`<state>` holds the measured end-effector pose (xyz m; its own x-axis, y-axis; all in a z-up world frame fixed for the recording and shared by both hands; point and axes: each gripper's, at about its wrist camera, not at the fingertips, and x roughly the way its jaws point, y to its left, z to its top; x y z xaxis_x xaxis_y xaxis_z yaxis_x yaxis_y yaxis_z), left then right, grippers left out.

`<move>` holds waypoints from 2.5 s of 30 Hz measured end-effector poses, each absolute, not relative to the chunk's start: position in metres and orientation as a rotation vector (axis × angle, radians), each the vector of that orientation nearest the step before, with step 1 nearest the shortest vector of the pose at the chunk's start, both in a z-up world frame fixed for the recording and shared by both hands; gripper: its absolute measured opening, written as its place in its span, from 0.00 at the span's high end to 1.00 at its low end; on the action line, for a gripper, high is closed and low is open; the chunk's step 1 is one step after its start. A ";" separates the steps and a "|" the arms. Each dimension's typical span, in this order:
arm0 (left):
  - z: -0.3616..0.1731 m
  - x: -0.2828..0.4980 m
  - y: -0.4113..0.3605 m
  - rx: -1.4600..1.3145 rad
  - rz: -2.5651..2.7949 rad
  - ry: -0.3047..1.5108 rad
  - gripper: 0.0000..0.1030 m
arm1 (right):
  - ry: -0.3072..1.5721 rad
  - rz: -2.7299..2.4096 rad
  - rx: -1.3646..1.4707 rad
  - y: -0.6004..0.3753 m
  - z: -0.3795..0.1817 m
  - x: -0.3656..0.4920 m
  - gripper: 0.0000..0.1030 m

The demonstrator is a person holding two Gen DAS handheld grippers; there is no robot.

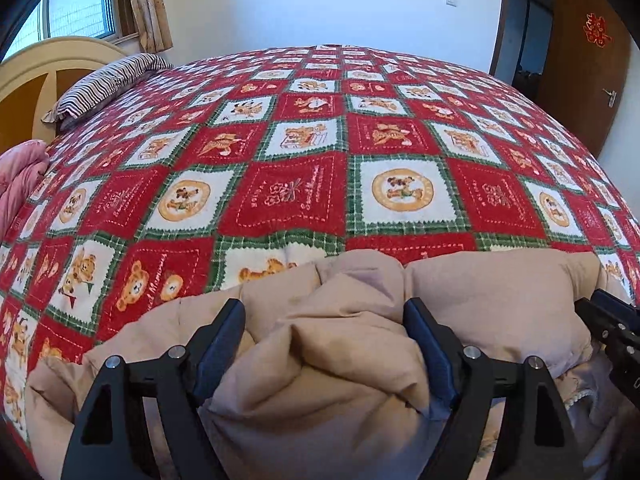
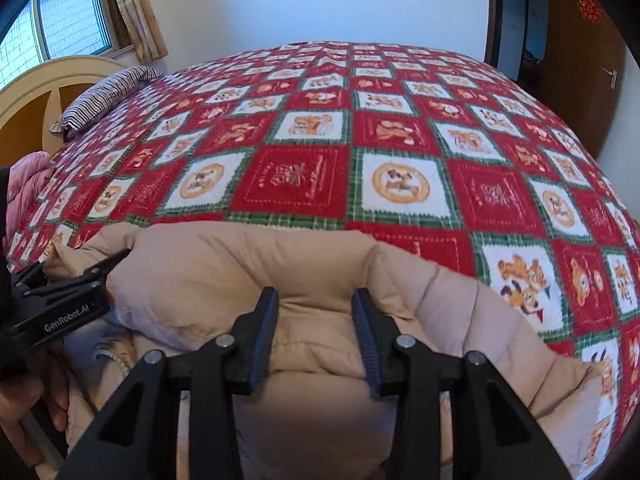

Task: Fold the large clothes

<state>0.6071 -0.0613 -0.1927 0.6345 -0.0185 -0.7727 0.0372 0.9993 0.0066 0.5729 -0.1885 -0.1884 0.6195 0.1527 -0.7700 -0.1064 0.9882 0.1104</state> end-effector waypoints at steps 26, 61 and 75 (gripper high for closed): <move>-0.207 0.612 -0.074 0.133 0.062 0.906 0.02 | 0.908 0.082 -0.072 -0.170 -0.209 0.576 0.60; -0.155 0.283 0.055 0.165 0.002 0.805 0.01 | 0.950 0.042 0.045 -0.278 -0.185 0.281 0.30; -0.193 0.172 0.099 0.112 0.008 0.844 0.01 | 0.941 -0.044 0.159 -0.308 -0.204 0.166 0.24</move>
